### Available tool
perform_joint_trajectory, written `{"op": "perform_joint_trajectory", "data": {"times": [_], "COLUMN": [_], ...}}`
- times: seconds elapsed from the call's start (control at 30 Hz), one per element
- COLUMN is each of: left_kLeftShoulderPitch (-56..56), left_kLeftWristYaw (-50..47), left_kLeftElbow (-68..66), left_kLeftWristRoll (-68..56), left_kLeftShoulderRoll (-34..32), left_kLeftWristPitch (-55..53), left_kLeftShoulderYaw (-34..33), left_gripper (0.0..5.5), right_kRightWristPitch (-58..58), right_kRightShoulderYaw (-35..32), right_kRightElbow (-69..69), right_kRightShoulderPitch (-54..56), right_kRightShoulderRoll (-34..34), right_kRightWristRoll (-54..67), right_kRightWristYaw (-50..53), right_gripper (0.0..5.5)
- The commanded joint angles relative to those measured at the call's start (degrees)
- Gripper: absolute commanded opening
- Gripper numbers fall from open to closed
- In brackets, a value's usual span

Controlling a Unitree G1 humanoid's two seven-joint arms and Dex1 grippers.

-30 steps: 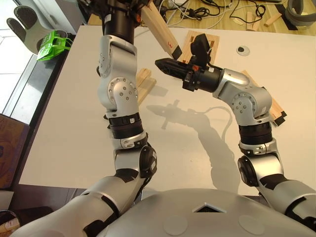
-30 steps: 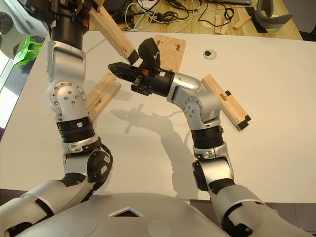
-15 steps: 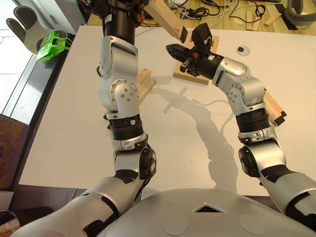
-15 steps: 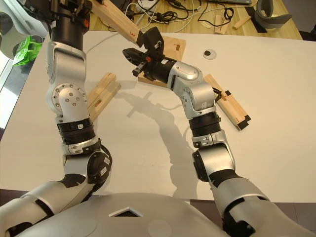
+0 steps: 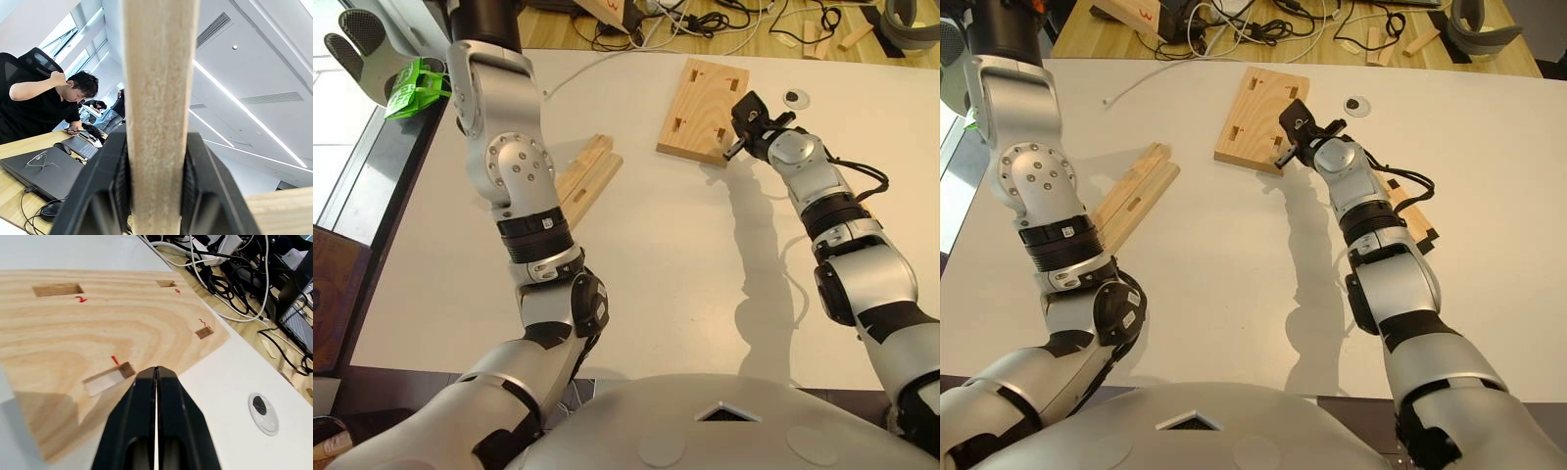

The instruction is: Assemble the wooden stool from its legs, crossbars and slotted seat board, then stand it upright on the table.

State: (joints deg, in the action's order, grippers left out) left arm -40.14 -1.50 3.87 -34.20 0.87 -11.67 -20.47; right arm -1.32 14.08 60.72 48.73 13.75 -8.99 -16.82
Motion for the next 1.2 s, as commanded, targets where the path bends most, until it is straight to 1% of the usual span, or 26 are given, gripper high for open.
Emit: {"op": "perform_joint_trajectory", "data": {"times": [0.03, 0.17, 0.3, 0.37, 0.43, 0.53, 0.63, 0.7, 0.77, 0.83, 0.9, 1.0, 1.07, 1.17, 1.2], "left_kLeftShoulderPitch": [0.27, 0.02, 0.15, 0.45, 0.73, 0.86, 1.07, 1.45, 3.04, 5.87, 9.31, 11.78, 12.18, 12.1, 11.87], "left_kLeftWristYaw": [-0.89, -1.36, -1.67, -1.77, -1.78, -1.7, -1.46, -1.07, 0.52, 3.55, 7.37, 10.28, 11.48, 12.27, 12.95], "left_kLeftElbow": [1.19, 0.65, 0.39, 0.33, 0.28, -0.02, -0.14, 0.04, 0.21, 0.77, 2.43, 3.66, 3.54, 2.39, 1.31], "left_kLeftWristRoll": [-0.4, -0.36, -0.21, -0.14, -0.16, -0.13, -0.04, 0.18, 2.66, 5.92, 8.28, 9.38, 9.62, 8.57, 7.75], "left_kLeftShoulderRoll": [0.32, -0.06, -0.12, 0.07, 0.06, -0.17, -0.49, -0.91, -2.71, -5.84, -9.12, -11.91, -12.81, -11.45, -9.96], "left_kLeftWristPitch": [-0.12, -0.12, -0.02, 0.11, 0.13, 0.16, 0.12, -0.12, -1.09, -3.91, -5.54, -6.9, -7.22, -5.46, -4.0], "left_kLeftShoulderYaw": [0.85, 0.7, 0.62, 0.71, 0.68, 0.67, 0.71, 0.99, 3.19, 7.18, 10.36, 11.36, 11.52, 10.66, 10.52], "left_gripper": [1.04, 1.04, 1.04, 1.04, 1.04, 1.04, 1.04, 1.04, 1.04, 1.04, 1.04, 1.04, 1.04, 1.04, 1.04], "right_kRightWristPitch": [0.66, 0.07, 1.25, 0.75, 1.29, 0.31, -4.11, -7.48, -11.02, -14.05, -16.95, -20.06, -21.54, -23.35, -23.93], "right_kRightShoulderYaw": [-0.38, 2.23, 3.43, 4.51, 5.93, 6.69, 6.59, 6.69, 7.09, 7.49, 8.07, 9.39, 10.25, 10.6, 10.38], "right_kRightElbow": [4.23, 9.14, 10.62, 10.5, 8.57, 0.75, -10.46, -16.78, -23.79, -29.55, -35.04, -42.99, -47.32, -53.81, -55.07], "right_kRightShoulderPitch": [3.42, 5.3, 5.74, 4.92, 3.05, -0.73, -4.47, -6.48, -9.05, -11.24, -13.29, -16.79, -18.62, -21.11, -21.5], "right_kRightShoulderRoll": [-0.37, -1.4, -2.48, -3.14, -2.99, -1.57, -0.65, -0.57, -0.7, -0.36, 0.74, 4.43, 7.2, 12.05, 12.92], "right_kRightWristRoll": [-1.89, -4.28, -5.97, -6.53, -6.48, -3.79, -0.56, 0.67, 1.9, 2.67, 3.46, 4.78, 5.3, 6.85, 7.41], "right_kRightWristYaw": [1.02, -9.38, -14.12, -19.07, -27.22, -40.0, -47.27, -48.91, -49.79, -50.25, -51.41, -54.97, -56.92, -60.04, -60.31], "right_gripper": [0.0, 0.0, 0.0, 0.0, 0.0, 0.0, 0.0, 0.0, 0.0, 0.0, 0.0, 0.0, 0.0, 0.0, 0.0]}}
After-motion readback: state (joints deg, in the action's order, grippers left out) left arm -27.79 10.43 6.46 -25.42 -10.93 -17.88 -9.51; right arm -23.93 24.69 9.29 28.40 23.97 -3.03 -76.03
